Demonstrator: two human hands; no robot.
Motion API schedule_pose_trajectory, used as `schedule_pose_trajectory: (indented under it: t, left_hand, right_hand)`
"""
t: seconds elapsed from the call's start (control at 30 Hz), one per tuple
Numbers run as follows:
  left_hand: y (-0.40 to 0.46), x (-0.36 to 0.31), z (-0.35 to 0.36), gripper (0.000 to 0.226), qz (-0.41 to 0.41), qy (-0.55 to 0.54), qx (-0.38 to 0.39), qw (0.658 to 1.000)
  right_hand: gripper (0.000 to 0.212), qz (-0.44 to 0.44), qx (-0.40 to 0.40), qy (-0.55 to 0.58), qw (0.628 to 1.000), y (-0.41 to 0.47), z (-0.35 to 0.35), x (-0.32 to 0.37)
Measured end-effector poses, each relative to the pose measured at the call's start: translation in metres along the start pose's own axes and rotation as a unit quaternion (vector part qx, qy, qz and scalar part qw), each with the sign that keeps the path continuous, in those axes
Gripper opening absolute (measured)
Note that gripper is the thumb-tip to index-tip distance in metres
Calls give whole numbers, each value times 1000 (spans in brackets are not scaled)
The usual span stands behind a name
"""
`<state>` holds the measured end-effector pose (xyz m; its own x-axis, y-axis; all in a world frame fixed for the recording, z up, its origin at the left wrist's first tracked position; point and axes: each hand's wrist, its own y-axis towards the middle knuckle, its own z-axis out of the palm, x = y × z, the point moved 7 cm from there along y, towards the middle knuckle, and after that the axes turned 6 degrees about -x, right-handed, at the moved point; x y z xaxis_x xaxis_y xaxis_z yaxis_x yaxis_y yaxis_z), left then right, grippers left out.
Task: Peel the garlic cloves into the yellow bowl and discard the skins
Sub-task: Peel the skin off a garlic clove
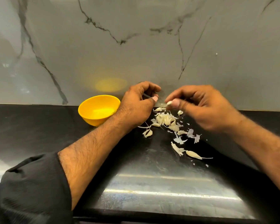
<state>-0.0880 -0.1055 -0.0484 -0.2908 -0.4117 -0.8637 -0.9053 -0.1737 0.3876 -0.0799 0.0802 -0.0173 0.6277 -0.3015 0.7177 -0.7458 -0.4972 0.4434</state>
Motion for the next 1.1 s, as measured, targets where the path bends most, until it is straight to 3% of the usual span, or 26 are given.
schedule_pose_trajectory:
  t: [0.07, 0.2, 0.3, 0.47, 0.73, 0.93, 1.1]
  left_hand:
    - [-2, -1, 2, 22, -1, 0, 4, 1000]
    - [-7, -15, 15, 19, 26, 30, 33, 999]
    - [-11, -22, 26, 18, 58, 76, 64, 993]
    - [-7, -22, 32, 15, 60, 122, 67, 988]
    - [5, -23, 28, 21, 69, 96, 44, 992]
    - [3, -21, 15, 21, 53, 38, 28, 997]
    - [-2, -21, 18, 23, 52, 50, 39, 997]
  right_hand:
    - [20, 48, -17, 29, 998, 1, -20, -11]
    - [3, 135, 49, -140, 980, -5, -33, -52]
    - [11, 166, 92, -153, 970, -9, -31, -60]
    - [13, 153, 64, -176, 970, -6, -36, -51]
    - [9, 115, 80, -300, 944, -6, -29, -40]
    - [6, 95, 102, -324, 936, -8, -27, -32]
    - [6, 89, 93, -311, 942, -8, -25, -32]
